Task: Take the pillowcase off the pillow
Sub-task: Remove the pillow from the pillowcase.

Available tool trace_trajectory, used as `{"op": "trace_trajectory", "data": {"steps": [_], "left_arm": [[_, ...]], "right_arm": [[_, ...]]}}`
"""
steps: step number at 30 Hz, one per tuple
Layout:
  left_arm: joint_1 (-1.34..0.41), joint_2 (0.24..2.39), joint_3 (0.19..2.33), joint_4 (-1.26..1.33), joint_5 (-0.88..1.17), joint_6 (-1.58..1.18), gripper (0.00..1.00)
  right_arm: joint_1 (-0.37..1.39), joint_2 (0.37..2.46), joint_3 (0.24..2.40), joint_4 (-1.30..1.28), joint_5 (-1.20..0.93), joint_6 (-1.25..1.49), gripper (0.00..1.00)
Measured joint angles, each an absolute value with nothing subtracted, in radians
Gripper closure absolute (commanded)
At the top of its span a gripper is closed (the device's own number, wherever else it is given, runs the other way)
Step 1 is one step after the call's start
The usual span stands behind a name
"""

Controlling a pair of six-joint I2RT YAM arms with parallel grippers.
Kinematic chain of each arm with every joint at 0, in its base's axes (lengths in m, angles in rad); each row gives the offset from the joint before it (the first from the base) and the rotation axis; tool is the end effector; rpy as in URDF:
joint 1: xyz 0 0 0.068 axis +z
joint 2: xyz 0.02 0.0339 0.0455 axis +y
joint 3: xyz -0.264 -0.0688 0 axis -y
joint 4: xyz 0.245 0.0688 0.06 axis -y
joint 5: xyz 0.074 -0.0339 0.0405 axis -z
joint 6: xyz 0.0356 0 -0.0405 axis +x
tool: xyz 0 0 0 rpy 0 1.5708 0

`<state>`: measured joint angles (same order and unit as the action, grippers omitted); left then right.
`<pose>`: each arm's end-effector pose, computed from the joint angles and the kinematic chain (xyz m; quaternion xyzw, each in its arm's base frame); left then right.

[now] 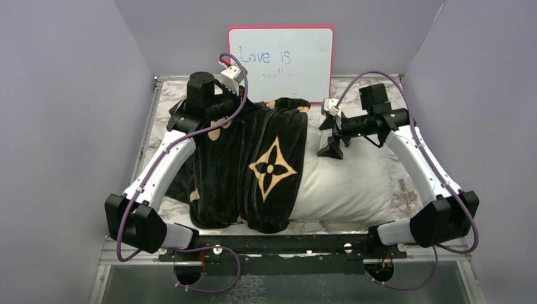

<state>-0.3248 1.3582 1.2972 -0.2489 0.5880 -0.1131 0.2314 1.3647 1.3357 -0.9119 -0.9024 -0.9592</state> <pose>0.2886 -0.1180 0.3849 0.2516 0.7507 -0.3510 0.4999 0.2556 0.0889 0.3472 -0.5917 0.6327 0.2882 0.4081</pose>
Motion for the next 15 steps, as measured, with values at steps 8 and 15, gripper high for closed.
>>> {"op": "trace_trajectory", "data": {"steps": [8, 15], "left_arm": [[-0.327, 1.359, 1.297, -0.256, 0.581, -0.118, 1.0], [-0.328, 1.359, 1.306, -0.324, 0.444, -0.069, 1.0]], "right_arm": [[0.258, 1.415, 1.311, -0.786, -0.825, -0.85, 0.99], [0.268, 1.412, 1.293, -0.702, -0.759, -0.783, 0.99]]}}
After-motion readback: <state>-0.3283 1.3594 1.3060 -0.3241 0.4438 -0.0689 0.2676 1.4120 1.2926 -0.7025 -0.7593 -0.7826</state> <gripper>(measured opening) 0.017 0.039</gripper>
